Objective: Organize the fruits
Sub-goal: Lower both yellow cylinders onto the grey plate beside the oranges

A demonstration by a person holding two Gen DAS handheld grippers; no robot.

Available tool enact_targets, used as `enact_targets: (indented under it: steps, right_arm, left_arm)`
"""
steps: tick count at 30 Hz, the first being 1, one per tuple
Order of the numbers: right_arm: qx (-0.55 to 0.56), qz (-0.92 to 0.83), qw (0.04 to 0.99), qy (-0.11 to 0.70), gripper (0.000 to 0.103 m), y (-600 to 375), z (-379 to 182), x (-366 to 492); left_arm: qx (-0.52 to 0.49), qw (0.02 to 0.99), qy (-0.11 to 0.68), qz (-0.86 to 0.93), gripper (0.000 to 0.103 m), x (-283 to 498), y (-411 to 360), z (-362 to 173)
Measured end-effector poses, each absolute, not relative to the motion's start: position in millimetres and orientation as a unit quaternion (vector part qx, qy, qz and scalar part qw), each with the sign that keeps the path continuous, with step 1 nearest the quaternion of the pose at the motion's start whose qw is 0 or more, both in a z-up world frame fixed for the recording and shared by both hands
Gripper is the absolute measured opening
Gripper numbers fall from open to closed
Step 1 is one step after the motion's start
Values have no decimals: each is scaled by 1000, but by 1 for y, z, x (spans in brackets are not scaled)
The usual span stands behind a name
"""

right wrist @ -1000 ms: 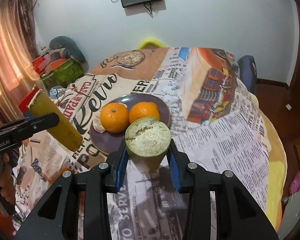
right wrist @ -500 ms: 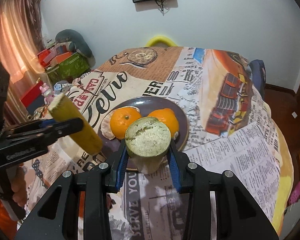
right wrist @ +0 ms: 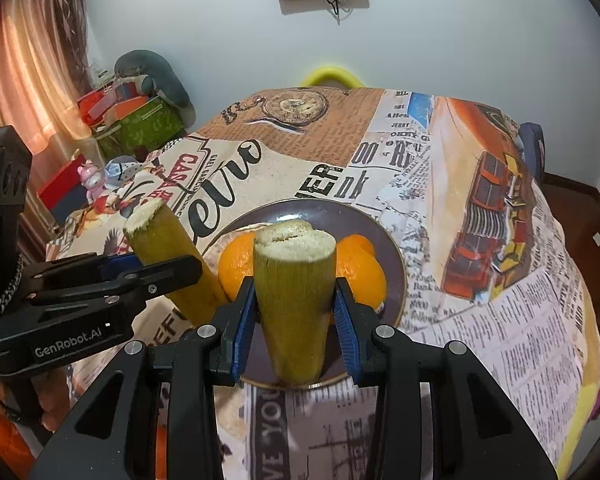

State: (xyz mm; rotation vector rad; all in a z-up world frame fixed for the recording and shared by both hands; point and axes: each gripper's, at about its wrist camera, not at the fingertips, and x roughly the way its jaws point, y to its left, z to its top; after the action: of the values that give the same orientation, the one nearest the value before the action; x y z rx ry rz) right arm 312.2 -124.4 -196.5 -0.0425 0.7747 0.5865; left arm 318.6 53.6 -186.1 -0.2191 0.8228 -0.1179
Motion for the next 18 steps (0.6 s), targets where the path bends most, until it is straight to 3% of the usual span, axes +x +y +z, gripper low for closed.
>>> enact_targets:
  steps: [18]
  right_arm:
    - [-26,294,878,378,34,-112,-208,326]
  left_arm:
    - [-119,903,410,-42,38,349,64,-207]
